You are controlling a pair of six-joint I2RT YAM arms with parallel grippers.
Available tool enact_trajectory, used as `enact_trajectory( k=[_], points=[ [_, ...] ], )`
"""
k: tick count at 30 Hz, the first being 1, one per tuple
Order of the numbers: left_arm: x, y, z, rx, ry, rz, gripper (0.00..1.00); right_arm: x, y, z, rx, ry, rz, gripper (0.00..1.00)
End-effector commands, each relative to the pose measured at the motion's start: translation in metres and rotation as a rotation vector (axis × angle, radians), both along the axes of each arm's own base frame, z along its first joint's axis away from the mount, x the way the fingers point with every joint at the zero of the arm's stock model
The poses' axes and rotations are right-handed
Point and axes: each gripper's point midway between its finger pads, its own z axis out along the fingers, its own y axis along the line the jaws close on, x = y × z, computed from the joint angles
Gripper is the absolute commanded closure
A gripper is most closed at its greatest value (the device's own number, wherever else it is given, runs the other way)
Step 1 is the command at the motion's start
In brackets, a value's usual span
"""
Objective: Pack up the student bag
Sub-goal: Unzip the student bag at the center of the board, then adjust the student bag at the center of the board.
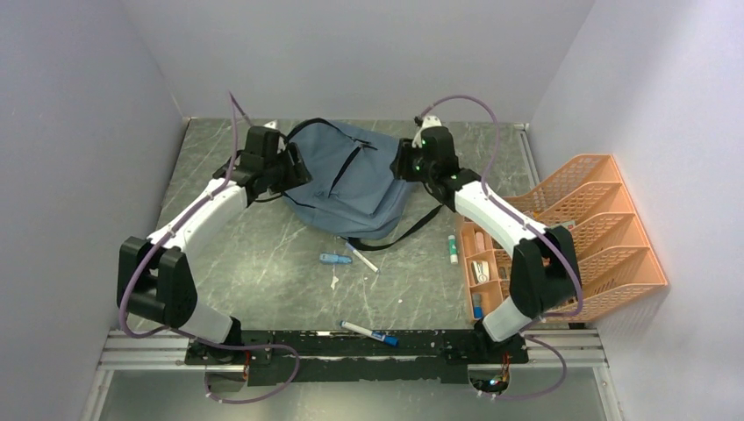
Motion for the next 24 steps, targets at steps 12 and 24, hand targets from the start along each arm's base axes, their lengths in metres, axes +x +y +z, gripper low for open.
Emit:
enact_trajectory(
  k=[12,24],
  points=[
    [0.023,-0.042,0.047,0.021,-0.172,-0.23,0.38,-0.124,0.003,-0.015,-0.113,0.158,0.184,0.51],
    [0.02,-0.051,0.025,0.108,-0.164,-0.299,0.36,-0.181,0.037,-0.057,-0.224,0.257,0.292,0.45]
  ],
)
